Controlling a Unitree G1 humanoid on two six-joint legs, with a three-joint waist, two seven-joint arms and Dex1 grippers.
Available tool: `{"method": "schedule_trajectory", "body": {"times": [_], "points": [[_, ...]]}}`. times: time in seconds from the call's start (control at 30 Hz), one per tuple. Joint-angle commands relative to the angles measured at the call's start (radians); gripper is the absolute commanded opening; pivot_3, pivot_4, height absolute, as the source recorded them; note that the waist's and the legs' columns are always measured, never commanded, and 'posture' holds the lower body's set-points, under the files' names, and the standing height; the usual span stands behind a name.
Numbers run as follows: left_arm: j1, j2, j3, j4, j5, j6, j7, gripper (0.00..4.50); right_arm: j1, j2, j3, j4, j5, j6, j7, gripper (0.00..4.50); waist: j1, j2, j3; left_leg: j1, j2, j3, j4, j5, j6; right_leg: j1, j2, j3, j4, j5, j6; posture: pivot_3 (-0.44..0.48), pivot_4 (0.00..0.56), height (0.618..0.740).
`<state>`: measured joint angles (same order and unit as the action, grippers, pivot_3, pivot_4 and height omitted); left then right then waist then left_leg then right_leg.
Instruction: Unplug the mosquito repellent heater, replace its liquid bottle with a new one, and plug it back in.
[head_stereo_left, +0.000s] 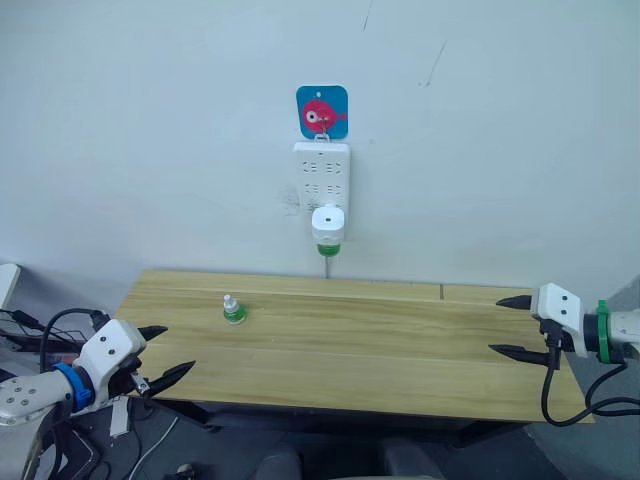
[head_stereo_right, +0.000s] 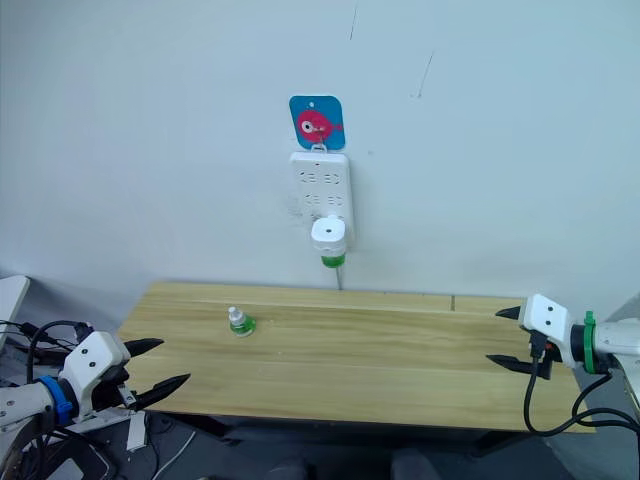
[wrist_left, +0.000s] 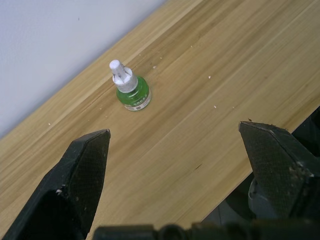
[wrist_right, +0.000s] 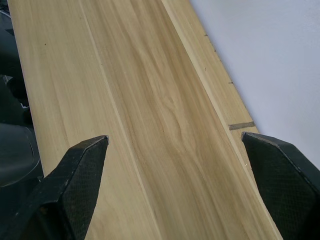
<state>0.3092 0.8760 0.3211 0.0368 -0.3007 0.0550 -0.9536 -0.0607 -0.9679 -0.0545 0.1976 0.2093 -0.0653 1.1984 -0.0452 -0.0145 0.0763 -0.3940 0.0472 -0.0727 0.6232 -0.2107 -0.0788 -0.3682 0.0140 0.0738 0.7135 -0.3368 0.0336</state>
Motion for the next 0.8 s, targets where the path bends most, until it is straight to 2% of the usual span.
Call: {"method": "schedule_trajectory", "body": {"times": [0.03,0.27,0.53,0.8], "points": [[-0.019,0.010,0.029,-0.019,-0.023,-0.005,-0.025,4.50,-0.014,-0.014,-0.025,-0.008,-0.001,-0.018,0.005,4.46,0.000,0.000,0.000,0.000,0.000,0.000,0.000,0.000,0.000,0.000,0.000,0.000,0.000,0.000,0.000,0.024,0.054,0.725],[-0.043,0.014,0.020,0.011,-0.041,-0.011,-0.113,4.50,-0.012,-0.019,-0.027,0.004,-0.023,0.011,-0.025,4.46,0.000,0.001,0.002,0.000,0.000,0.000,0.000,0.000,0.000,0.000,0.000,0.000,0.000,0.000,0.000,0.015,0.051,0.725],[-0.096,0.019,0.026,0.028,-0.120,0.034,-0.242,4.50,0.013,-0.044,-0.053,0.004,-0.018,0.023,-0.015,4.46,-0.004,0.002,0.002,0.000,0.000,0.000,0.000,0.000,0.000,0.000,0.000,0.000,0.000,0.000,0.000,-0.011,0.054,0.725],[-0.139,0.015,0.013,0.082,-0.077,-0.008,-0.239,4.50,0.061,-0.056,-0.090,-0.028,-0.009,0.041,-0.019,4.46,-0.012,0.002,0.003,0.000,0.000,0.000,0.000,0.000,0.000,0.000,0.000,0.000,0.000,0.000,0.000,-0.034,0.061,0.725]]}}
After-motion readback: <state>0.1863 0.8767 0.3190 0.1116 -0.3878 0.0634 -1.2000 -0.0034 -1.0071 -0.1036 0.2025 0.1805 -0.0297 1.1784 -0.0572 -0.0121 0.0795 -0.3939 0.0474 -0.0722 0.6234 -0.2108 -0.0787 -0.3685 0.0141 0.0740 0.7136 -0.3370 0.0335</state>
